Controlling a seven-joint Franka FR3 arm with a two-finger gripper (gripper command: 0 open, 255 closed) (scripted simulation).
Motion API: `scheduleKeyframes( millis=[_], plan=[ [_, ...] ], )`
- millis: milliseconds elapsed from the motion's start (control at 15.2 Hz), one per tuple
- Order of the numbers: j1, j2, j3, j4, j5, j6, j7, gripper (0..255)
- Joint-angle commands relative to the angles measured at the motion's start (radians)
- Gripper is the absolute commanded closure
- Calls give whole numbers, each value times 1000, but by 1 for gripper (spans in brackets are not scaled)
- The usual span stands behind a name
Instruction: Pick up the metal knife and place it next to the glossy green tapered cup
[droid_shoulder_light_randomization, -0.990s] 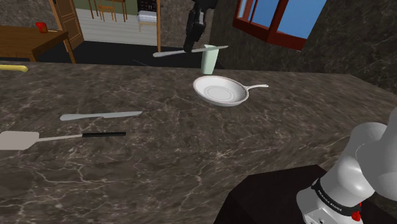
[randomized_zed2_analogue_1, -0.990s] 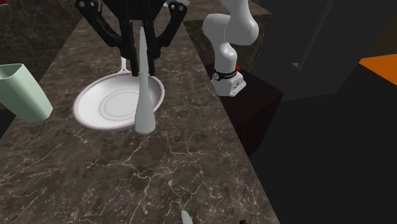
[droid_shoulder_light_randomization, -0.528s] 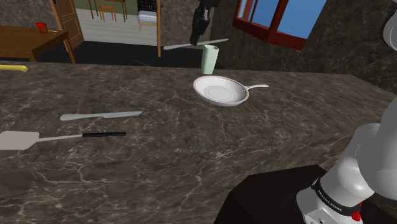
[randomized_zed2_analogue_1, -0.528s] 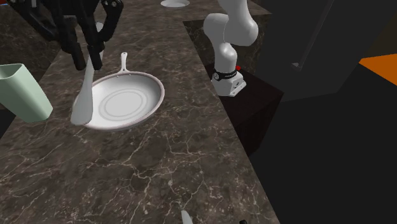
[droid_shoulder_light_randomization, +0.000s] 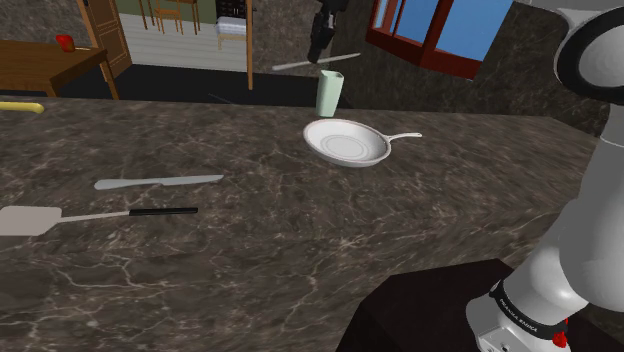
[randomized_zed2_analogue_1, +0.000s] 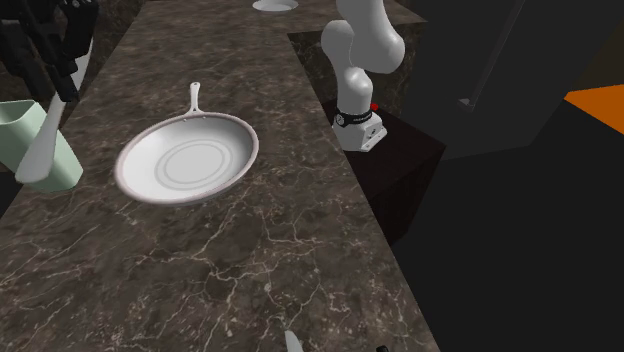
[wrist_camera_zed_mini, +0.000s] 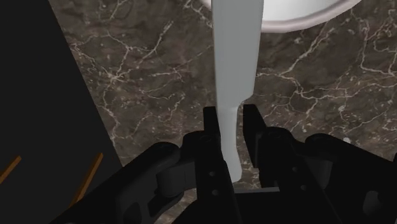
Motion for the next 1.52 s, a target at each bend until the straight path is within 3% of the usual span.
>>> scheduleKeyframes(
  millis=[0,660,1452],
  plan=[
    [-28,83,-10,127,10,-47,-33,255],
    [-24,11,-10,-120,11,127,-50,255],
    [-21,-16,-9,-321,16,300,-68,255]
  ],
)
